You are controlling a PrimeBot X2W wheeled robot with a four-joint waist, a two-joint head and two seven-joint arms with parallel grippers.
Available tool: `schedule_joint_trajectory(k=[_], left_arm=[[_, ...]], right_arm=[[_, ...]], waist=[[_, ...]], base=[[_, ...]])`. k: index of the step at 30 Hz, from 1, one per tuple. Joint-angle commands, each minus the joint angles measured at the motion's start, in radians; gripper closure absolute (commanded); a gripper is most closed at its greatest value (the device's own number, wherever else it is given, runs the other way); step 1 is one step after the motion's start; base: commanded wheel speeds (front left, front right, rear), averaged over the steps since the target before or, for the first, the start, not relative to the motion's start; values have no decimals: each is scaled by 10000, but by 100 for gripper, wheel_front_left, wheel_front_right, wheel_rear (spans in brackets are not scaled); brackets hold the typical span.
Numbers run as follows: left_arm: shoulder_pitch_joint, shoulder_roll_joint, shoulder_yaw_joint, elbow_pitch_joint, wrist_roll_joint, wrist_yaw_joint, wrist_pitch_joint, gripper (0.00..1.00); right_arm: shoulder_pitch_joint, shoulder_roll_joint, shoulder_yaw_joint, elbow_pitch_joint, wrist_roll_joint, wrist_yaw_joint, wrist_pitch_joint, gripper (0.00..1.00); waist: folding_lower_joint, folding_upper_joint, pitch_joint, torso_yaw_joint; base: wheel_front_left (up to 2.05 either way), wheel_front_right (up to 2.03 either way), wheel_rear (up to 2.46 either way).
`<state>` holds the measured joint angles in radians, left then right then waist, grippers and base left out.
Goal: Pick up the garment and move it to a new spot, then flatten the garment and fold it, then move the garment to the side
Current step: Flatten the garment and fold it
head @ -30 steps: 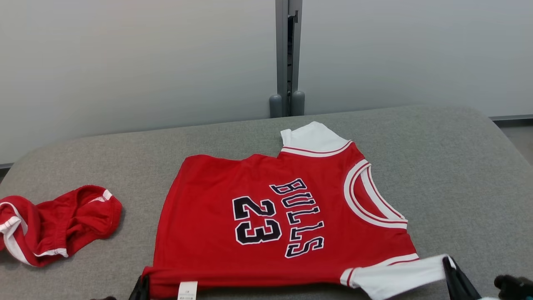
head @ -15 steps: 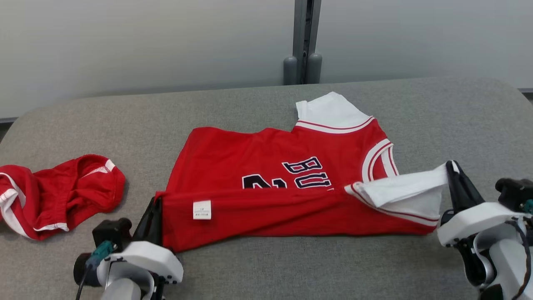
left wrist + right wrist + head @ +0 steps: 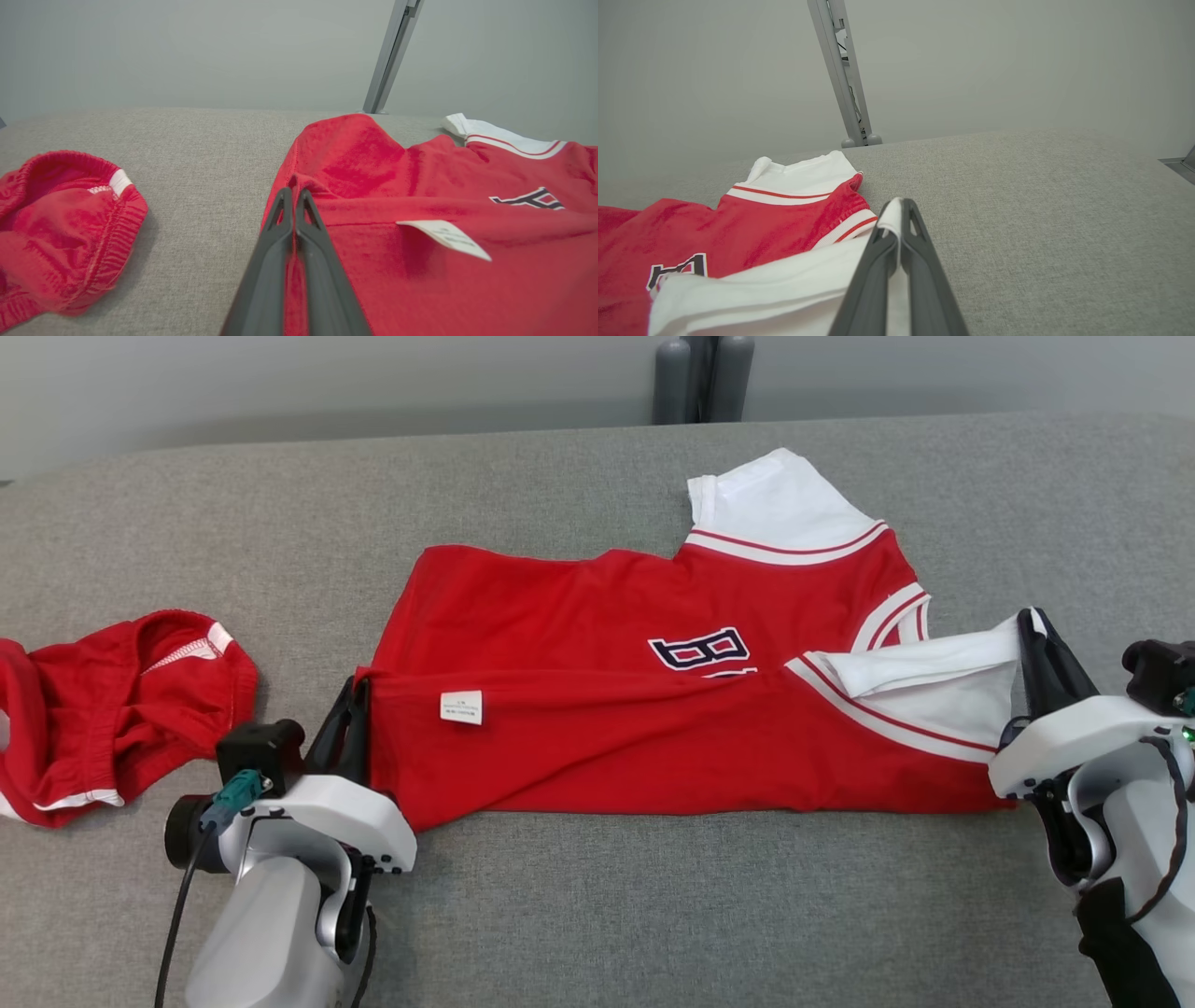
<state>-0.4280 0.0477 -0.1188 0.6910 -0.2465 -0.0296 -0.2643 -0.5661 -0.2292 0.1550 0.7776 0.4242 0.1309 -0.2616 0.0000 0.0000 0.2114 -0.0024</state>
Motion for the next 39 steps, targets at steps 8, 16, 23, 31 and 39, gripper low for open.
schedule_joint_trajectory(k=[8, 16, 23, 31, 39], left_arm=[[349, 55, 287, -670, -554, 364, 2, 0], [1893, 51, 90, -1806, -1351, 642, 0, 0], [2274, 54, -34, -2071, -1364, 747, 0, 0], [2360, 51, -264, -1993, -1381, 658, 2, 0], [2339, 52, -404, -1907, -1394, 456, 2, 0]], right_arm=[[263, 210, -290, -789, -325, -3, -47, 0], [2510, 539, -1027, -2460, -267, -1, -47, 0], [3249, 807, -862, -2207, -111, -1, -47, 0], [2986, 983, -720, -838, 141, -1, -47, 0], [2596, 900, -417, -184, 751, -4, 0, 100]], waist=[[0, 0, 127, -28], [0, 0, -128, 13], [0, 0, -193, -64], [0, 0, -85, 69], [0, 0, 33, 238]], base=[[0, 0, 0], [0, 0, 0], [0, 0, 0], [0, 0, 0], [0, 0, 0]])
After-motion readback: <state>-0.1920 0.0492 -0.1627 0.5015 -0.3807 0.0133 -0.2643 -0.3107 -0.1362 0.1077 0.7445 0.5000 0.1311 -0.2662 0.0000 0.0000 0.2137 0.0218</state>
